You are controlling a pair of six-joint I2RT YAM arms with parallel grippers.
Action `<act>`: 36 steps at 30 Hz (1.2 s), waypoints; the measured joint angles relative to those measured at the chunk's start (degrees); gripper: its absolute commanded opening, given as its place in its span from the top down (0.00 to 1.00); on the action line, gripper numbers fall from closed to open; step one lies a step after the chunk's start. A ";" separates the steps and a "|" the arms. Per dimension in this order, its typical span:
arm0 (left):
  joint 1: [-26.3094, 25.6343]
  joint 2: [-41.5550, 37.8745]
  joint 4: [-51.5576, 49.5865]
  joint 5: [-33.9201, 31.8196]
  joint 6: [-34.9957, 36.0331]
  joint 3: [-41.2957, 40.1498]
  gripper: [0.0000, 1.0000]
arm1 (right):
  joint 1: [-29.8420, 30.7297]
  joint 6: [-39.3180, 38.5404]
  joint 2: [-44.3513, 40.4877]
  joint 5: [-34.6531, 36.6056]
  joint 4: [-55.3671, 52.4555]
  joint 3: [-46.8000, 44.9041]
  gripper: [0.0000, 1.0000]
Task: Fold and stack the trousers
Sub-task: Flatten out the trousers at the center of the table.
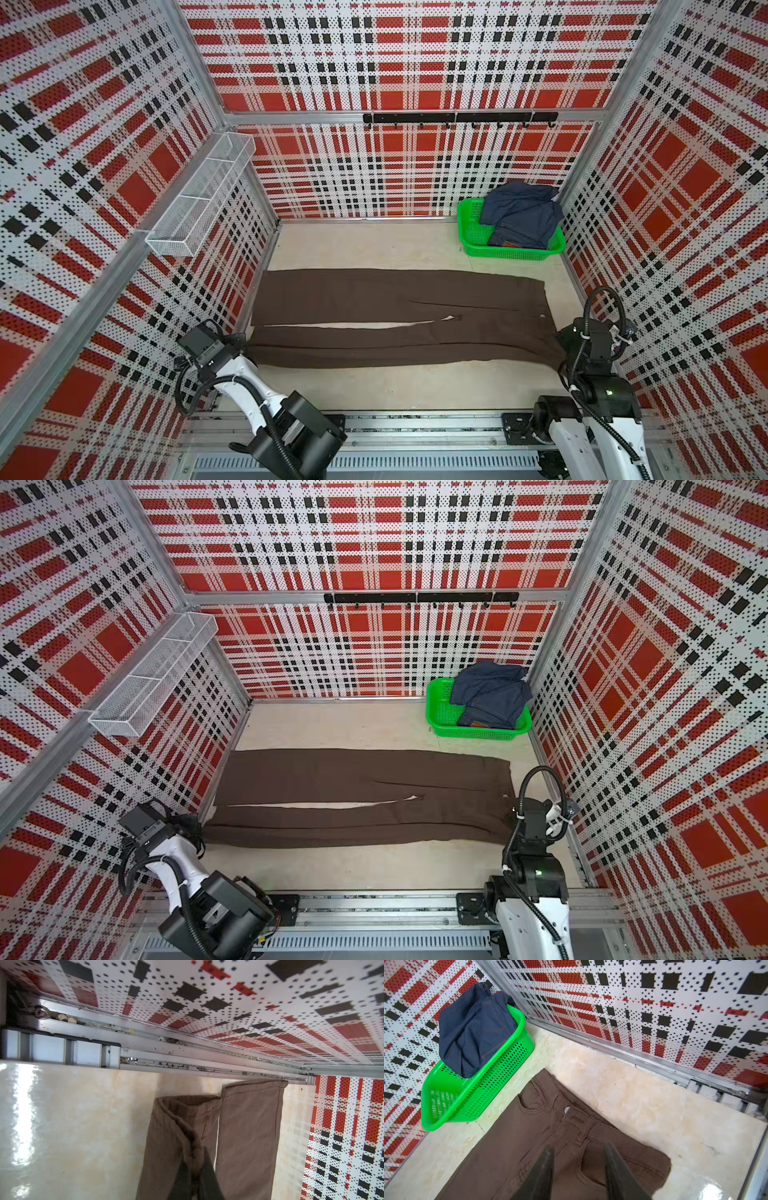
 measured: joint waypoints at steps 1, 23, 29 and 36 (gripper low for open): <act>0.15 -0.31 -0.11 -0.02 0.00 0.00 1.00 | 0.00 0.39 0.04 0.42 -0.33 0.20 0.54; -0.50 -0.55 -3.50 1.70 0.50 6.67 0.25 | -3.82 9.14 26.73 -6.08 15.02 3.10 0.41; -19.17 3.39 -1.20 -2.43 -1.38 14.53 0.31 | -5.07 8.13 40.22 -13.97 24.20 5.38 0.59; -39.47 16.02 2.16 -7.96 -3.56 14.95 0.36 | -5.16 7.56 51.15 -23.56 31.23 5.40 0.77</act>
